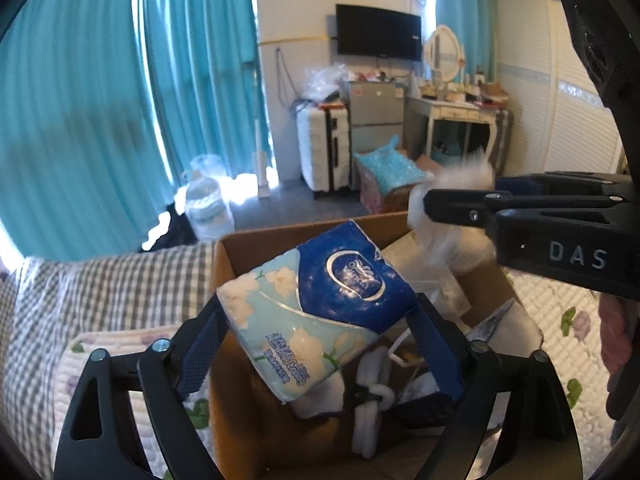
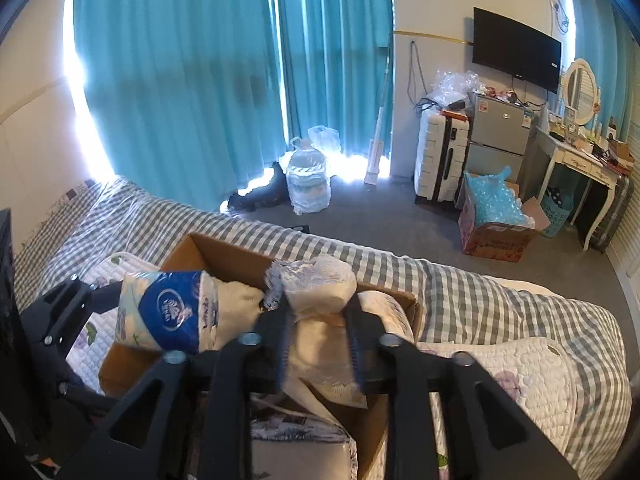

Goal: Organize soft objects
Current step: 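Carry tissue pack and lace cloth into the cardboard box and open both tools, then grasp the small white knotted cloth with left tool while right grasps white cloth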

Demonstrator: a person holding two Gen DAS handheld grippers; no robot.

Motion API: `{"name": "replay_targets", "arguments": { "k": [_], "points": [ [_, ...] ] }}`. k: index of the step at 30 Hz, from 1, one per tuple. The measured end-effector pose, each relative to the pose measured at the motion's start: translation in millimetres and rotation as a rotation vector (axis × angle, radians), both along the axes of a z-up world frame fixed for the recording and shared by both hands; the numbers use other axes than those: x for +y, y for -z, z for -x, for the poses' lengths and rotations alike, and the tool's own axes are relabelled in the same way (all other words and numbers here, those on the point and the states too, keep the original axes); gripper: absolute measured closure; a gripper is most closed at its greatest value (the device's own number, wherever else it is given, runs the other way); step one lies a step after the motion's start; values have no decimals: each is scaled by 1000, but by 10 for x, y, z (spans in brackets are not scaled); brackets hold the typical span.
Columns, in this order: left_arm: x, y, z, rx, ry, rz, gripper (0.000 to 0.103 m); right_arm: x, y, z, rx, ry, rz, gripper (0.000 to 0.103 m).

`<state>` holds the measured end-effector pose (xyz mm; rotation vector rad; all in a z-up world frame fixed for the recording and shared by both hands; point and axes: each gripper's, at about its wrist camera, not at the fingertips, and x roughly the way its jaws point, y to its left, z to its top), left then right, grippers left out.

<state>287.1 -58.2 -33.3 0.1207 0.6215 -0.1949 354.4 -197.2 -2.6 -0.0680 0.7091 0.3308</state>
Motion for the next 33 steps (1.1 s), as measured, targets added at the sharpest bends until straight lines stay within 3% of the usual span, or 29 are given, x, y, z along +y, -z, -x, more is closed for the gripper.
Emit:
{"name": "replay_targets", "arguments": {
  "k": [1, 2, 9, 20, 27, 33],
  "points": [
    [9, -14, -13, -5, 0, -4, 9, -2, -13, -1, 0, 10, 1, 42],
    [12, -45, 3, -13, -2, -13, 9, -11, -42, 16, -10, 25, -1, 36],
    [91, -462, 318, -76, -32, -49, 8, -165, -417, 250, -63, 78, -8, 22],
    [380, -1507, 1409, -268, -66, -21, 0, -426, -1593, 1345, -213, 164, 41, 0],
    [513, -1773, 2037, -312, -74, 0, 0, -510, -1988, 2090, -242, 166, 53, 0],
    [551, -1617, 2284, -295, -73, 1, 0, -450, -1942, 2555, -230, 147, 59, 0]
  ]
}}
